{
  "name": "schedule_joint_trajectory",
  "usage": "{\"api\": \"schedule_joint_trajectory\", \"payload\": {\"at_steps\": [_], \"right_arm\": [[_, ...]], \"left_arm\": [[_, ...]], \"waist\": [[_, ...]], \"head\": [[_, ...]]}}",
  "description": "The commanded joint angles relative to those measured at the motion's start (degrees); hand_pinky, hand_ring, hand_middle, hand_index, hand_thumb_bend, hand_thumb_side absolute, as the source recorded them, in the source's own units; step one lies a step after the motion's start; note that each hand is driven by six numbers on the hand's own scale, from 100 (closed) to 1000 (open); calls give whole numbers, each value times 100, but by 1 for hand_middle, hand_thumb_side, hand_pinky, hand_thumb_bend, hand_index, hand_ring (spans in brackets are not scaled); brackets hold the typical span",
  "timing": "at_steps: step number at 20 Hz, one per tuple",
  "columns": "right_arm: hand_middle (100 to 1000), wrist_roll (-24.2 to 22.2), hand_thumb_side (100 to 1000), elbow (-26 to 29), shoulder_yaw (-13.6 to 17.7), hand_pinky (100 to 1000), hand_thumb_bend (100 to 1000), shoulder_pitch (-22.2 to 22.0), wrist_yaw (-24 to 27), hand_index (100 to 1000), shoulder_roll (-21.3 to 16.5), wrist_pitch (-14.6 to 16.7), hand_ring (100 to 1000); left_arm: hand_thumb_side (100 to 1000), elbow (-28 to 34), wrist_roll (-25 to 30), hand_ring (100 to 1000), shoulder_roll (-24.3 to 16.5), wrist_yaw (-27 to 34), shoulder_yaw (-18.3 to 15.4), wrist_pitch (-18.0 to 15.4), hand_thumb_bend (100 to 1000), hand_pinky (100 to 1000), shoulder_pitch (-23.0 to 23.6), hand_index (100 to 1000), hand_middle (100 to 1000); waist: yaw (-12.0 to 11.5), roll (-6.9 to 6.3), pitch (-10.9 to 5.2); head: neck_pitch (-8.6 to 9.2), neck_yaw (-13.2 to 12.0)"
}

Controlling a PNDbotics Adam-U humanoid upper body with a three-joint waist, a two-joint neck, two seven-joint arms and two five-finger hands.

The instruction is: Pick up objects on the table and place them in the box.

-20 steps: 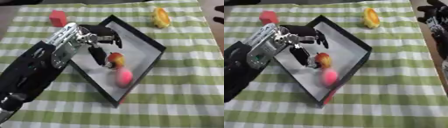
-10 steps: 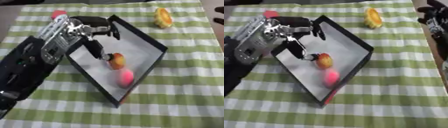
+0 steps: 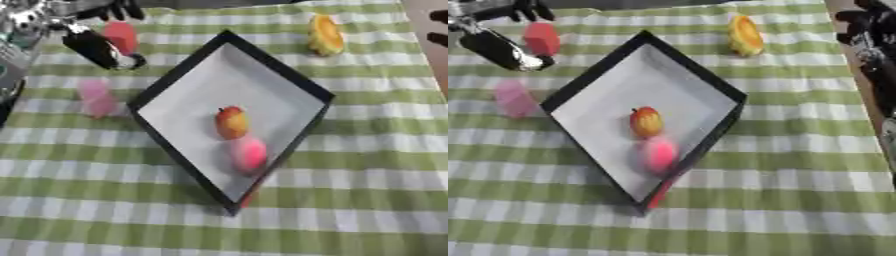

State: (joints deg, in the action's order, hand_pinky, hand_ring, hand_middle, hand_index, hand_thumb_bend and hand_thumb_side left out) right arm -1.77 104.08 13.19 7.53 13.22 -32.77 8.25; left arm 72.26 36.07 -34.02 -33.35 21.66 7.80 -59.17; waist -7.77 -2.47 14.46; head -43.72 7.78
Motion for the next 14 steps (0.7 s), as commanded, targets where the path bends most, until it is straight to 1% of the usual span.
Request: {"api": "schedule_joint_trajectory", "payload": {"at_steps": [1, 4, 5, 7, 8, 9, 11, 14], "right_arm": [[767, 7, 600, 132, 43, 871, 100, 58, -33, 921, -205, 12, 962], [767, -10, 601, 129, 24, 871, 100, 71, -39, 921, -192, 11, 962], [767, -12, 601, 129, 23, 871, 100, 68, -44, 921, -191, 13, 962], [767, -7, 602, 125, 25, 871, 100, 63, -52, 921, -194, 15, 962], [767, -5, 602, 121, 26, 871, 100, 65, -55, 921, -195, 14, 962], [767, -5, 598, 115, 23, 871, 100, 71, -58, 921, -196, 11, 962], [767, -10, 603, 104, 16, 871, 100, 83, -59, 921, -194, 7, 962], [767, -17, 604, 90, 9, 871, 100, 87, -54, 921, -195, 2, 962]], "left_arm": [[322, -240, 7, 826, -623, 263, -225, -215, 439, 815, 0, 847, 793], [398, -497, 208, 830, -767, 544, -267, -404, 448, 817, 101, 861, 798], [437, -568, 279, 836, -800, 640, -263, -403, 480, 825, 123, 870, 802], [465, -687, 380, 837, -851, 831, -246, -294, 504, 827, 152, 870, 799], [521, -741, 409, 839, -883, 917, -233, -220, 558, 832, 176, 869, 797], [542, -836, 431, 839, -908, 998, -221, -136, 579, 833, 199, 866, 795], [570, -1069, 476, 838, -921, 1155, -170, 51, 672, 839, 205, 857, 792], [588, -1154, 482, 833, -881, 1289, -87, 357, 763, 839, 145, 846, 783]], "waist": [[35, -21, -125], [67, -3, -102], [70, 0, -95], [73, 2, -86], [71, 1, -81], [72, -1, -79], [75, -4, -81], [74, -8, -90]], "head": [[83, -37], [106, -67], [104, -72], [95, -77], [94, -78], [93, -82], [94, -91], [99, -105]]}}
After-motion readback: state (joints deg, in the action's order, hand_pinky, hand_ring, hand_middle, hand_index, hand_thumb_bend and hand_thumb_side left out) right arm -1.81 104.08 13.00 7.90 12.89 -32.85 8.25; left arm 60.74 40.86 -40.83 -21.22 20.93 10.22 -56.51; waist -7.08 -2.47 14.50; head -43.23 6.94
